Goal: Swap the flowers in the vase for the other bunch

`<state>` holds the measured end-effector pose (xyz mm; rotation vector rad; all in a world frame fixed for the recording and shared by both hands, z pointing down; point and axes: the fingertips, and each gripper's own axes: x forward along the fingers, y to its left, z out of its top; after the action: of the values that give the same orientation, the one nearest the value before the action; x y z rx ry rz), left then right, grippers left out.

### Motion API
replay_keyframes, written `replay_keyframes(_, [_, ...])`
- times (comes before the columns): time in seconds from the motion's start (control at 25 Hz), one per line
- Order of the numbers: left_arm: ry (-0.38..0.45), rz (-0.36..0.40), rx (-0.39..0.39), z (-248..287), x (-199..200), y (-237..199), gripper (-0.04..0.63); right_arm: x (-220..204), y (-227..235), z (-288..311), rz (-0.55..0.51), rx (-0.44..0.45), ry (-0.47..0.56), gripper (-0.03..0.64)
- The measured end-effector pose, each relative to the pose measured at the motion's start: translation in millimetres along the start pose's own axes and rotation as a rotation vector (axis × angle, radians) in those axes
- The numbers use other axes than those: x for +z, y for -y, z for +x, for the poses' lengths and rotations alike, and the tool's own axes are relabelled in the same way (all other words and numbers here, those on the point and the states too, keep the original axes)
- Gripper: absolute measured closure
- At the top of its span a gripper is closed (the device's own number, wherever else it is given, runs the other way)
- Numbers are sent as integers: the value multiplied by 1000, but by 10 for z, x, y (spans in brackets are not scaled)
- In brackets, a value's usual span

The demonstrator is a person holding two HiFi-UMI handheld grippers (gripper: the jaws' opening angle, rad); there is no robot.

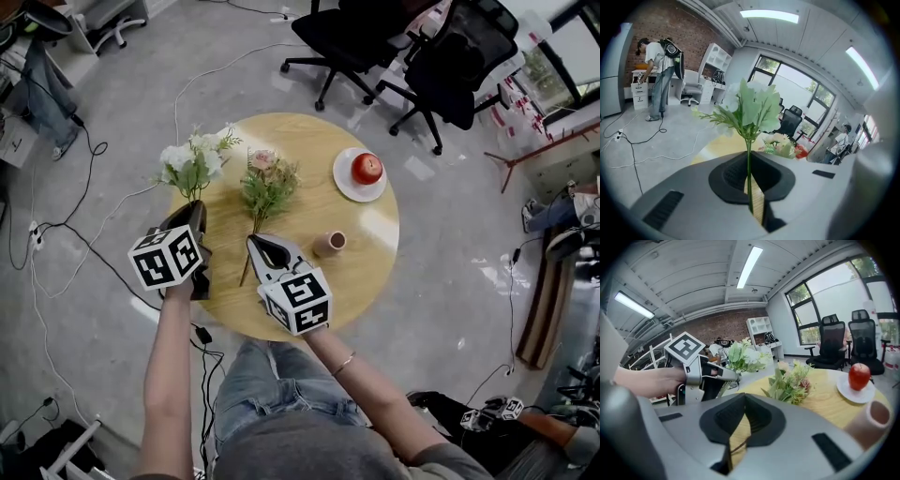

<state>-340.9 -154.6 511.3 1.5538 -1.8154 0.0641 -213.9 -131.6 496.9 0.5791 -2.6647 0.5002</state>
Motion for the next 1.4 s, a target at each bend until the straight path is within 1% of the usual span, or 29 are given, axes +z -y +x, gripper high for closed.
replay_keyframes(0.16, [64,20,-57,-185,157,266,574,4,11,-177,-2,-14,24,606])
replay_keyframes(0.36, [120,57,-128,-353,298,696,574,-23,40,-467,-1,-40,51,606])
replay_keyframes(0.48, [144,77,-173,-322,389,1003,574,-33,174,-633,5,-64,65,606])
replay_keyframes(0.64, [155,114,-248,-106,486,1434,574,-71,480,-797,20,-123,81,606])
replay_keyframes(0.8, [172,154,-315,-358,496,1845,574,-93,394,-1205,35,-192,108,606])
replay_keyframes(1.0, [173,200,-413,-388,413,2418,574,-161,542,-1604,64,-276,149,606])
replay_keyframes(1.2, [172,229,-484,-333,383,2867,575,-190,735,-1853,79,-337,170,606])
replay_keyframes(1.4, [176,258,-534,-256,374,3189,574,-208,872,-2009,94,-381,188,606])
